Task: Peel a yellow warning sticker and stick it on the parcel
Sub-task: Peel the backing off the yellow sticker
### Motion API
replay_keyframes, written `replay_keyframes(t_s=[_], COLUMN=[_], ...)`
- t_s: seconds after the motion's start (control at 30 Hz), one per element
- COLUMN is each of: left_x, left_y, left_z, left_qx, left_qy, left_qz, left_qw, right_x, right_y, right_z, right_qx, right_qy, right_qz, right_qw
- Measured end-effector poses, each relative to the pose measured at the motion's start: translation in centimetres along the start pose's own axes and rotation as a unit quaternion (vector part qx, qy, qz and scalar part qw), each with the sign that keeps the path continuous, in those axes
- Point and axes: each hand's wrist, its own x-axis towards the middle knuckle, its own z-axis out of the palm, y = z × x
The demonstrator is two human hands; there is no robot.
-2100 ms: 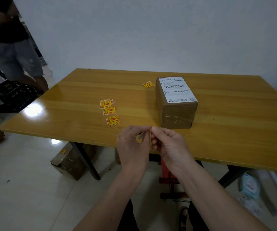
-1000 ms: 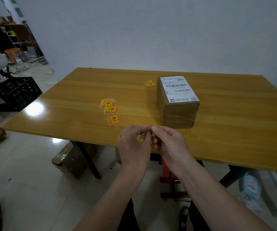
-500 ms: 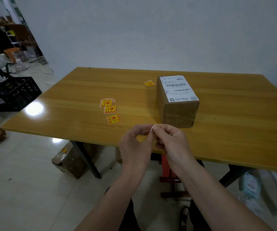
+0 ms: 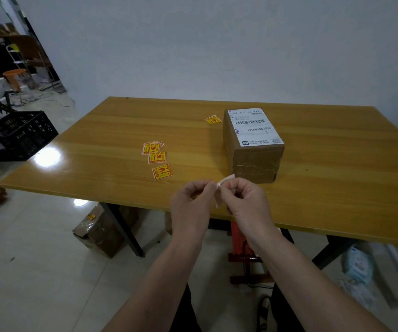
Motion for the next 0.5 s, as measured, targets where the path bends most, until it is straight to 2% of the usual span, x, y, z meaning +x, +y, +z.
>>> replay_keyframes(t_s=[0.5], left_x=[0.5], left_y=[-0.3], left_z=[0.1], left_qx=[-0.021], left_qy=[0.066], left_qz=[-0.018], left_qw=[0.997], right_x=[0.6], right_y=[1.2], right_z=[-0.6], right_qx=[-0.048], right_qy=[0.048], right_qz=[0.032], right_qw=[0.997])
